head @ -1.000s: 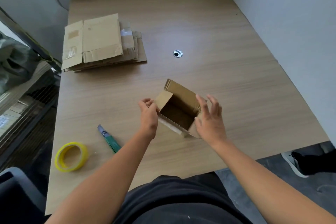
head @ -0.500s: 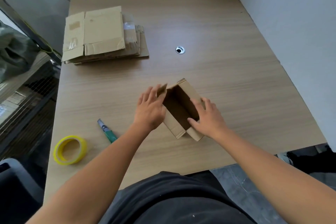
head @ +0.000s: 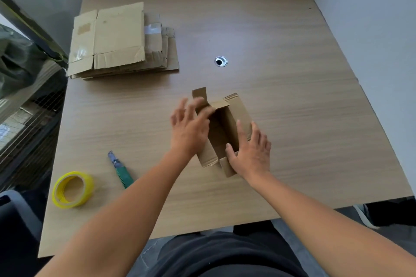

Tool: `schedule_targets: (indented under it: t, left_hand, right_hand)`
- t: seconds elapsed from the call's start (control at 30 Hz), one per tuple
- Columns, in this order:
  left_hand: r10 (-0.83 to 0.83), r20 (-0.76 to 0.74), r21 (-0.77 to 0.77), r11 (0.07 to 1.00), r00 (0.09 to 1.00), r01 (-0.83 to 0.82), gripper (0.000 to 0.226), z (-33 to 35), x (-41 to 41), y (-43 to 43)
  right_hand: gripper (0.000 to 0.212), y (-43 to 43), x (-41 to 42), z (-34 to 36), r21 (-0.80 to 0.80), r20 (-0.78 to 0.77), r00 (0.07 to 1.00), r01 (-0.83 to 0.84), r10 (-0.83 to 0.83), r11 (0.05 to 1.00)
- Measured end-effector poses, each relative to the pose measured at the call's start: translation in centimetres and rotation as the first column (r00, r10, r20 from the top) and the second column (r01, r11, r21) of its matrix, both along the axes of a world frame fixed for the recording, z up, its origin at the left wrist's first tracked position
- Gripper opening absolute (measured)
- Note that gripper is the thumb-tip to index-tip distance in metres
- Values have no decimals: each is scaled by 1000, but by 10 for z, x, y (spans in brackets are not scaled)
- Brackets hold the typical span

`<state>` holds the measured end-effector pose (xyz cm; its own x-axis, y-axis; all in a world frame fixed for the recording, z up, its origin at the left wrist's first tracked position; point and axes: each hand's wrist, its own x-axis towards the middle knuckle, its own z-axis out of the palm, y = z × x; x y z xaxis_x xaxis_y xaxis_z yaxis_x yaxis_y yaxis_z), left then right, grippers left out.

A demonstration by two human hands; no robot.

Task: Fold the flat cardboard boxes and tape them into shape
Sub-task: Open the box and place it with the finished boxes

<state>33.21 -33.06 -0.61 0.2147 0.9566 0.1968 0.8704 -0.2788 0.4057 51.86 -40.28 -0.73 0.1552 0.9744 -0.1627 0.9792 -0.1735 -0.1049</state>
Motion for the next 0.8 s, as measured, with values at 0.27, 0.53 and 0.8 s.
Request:
schedule_targets:
  t: [0.27, 0.53, 0.8]
  left_hand:
    - [2, -278, -280, 956, 961, -83, 74, -1, 85, 71]
    - [90, -156, -346, 928, 984, -140, 60, 20, 135, 150]
    - [767, 544, -755, 625, 342, -201, 16, 40, 224, 110]
  right_hand:
    - [82, 56, 73, -6, 61, -54, 998, -39, 43, 997]
    - [80, 128, 124, -11, 72, -139, 989, -46, 56, 996]
    - [75, 186, 185, -4, 40, -224, 974, 37, -27, 999]
